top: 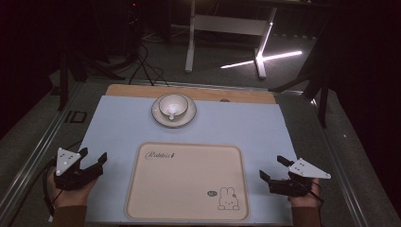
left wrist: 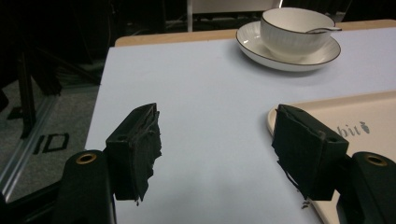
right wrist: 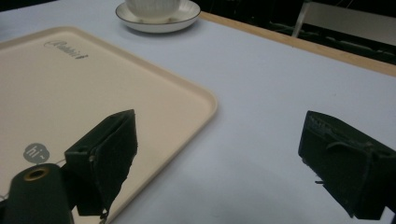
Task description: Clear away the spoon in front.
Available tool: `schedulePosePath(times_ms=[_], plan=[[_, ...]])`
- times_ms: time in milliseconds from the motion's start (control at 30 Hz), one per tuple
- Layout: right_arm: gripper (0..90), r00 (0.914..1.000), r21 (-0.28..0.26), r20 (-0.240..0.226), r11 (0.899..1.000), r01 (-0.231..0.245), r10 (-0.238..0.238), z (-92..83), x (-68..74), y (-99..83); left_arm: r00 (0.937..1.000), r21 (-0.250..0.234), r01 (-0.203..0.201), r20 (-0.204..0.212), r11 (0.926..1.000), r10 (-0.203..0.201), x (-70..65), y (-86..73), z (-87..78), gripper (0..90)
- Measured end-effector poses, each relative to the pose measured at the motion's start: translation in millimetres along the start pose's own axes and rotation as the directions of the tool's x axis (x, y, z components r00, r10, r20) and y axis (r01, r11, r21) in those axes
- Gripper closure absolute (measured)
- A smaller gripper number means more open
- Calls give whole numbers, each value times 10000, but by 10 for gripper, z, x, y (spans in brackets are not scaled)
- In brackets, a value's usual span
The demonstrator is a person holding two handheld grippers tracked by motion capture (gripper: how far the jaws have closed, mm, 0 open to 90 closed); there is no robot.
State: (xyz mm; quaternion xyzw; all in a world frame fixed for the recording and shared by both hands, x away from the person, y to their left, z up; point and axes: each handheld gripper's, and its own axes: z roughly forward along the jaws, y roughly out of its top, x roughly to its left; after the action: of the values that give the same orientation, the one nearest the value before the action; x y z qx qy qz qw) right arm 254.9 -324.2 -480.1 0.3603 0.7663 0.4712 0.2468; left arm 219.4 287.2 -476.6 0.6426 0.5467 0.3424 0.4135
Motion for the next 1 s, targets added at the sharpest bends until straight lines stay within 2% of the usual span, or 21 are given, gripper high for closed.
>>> schedulePosePath(times_ms=[333,467,633,1000], plan=[[115,9997,167,62,9996,219,-220,27,8,-9,9998,408,220,9,9989,-221,2,-17,52,320],[115,9997,200,56,9995,251,-252,44,10,-11,9986,456,517,104,9976,-522,6,-13,60,321],[115,9998,135,105,9997,191,-192,31,-6,-13,9938,357,1045,345,9939,-1057,11,36,64,327],[115,9998,140,158,9998,141,-143,31,-18,-18,9952,177,814,528,9965,-822,-45,224,97,326]])
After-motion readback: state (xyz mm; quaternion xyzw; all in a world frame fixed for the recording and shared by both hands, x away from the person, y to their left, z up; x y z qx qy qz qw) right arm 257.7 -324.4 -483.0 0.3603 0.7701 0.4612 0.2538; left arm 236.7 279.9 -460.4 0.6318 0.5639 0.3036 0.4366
